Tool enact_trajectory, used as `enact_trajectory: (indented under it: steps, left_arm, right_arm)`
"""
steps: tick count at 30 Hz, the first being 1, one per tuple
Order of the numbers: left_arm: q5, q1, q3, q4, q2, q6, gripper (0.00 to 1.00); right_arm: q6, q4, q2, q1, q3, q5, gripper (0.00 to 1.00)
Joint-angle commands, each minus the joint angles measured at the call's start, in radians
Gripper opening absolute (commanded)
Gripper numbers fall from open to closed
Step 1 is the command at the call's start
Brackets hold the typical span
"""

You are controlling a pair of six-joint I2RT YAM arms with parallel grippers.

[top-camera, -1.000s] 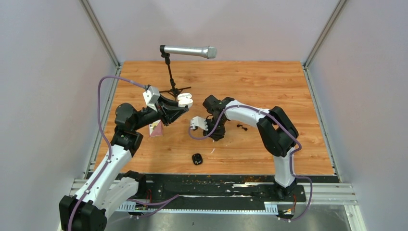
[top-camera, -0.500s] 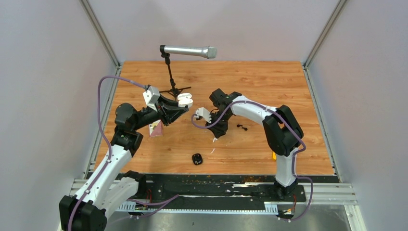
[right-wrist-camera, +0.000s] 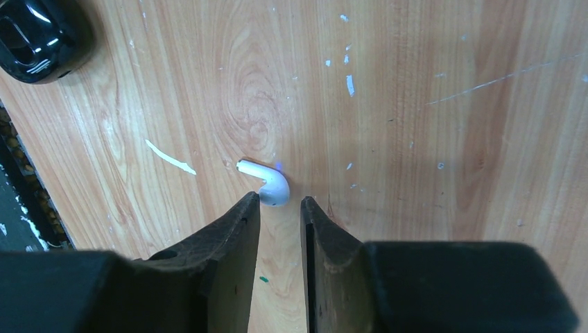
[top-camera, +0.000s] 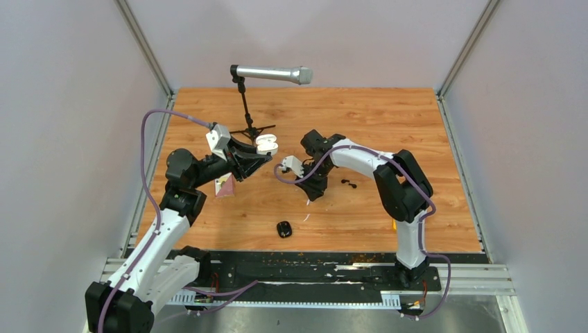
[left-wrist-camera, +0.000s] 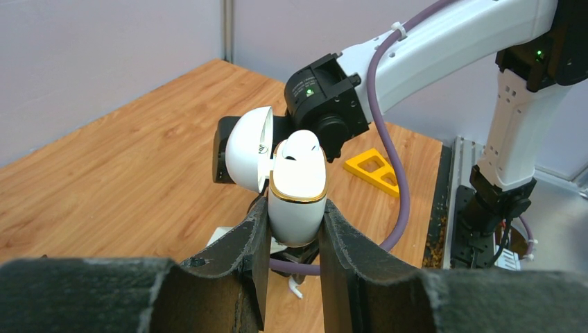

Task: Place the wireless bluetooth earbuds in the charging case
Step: Pick up the earbud from the center of the board.

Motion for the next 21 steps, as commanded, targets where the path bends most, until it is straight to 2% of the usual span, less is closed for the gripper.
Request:
enact_trajectory:
  steps: [1, 21]
  left_arm:
    - [-0.008, 0.007, -0.007, 0.025, -0.008, 0.003, 0.0]
    - [-0.011, 0.008, -0.016, 0.024, -0.008, 0.005, 0.0]
  right_arm:
    - [0.004, 0.016, 0.026, 0.004, 0.024, -0.017, 0.29]
    - [-0.026, 0.006, 0.075, 0.004, 0.046, -0.044, 0.28]
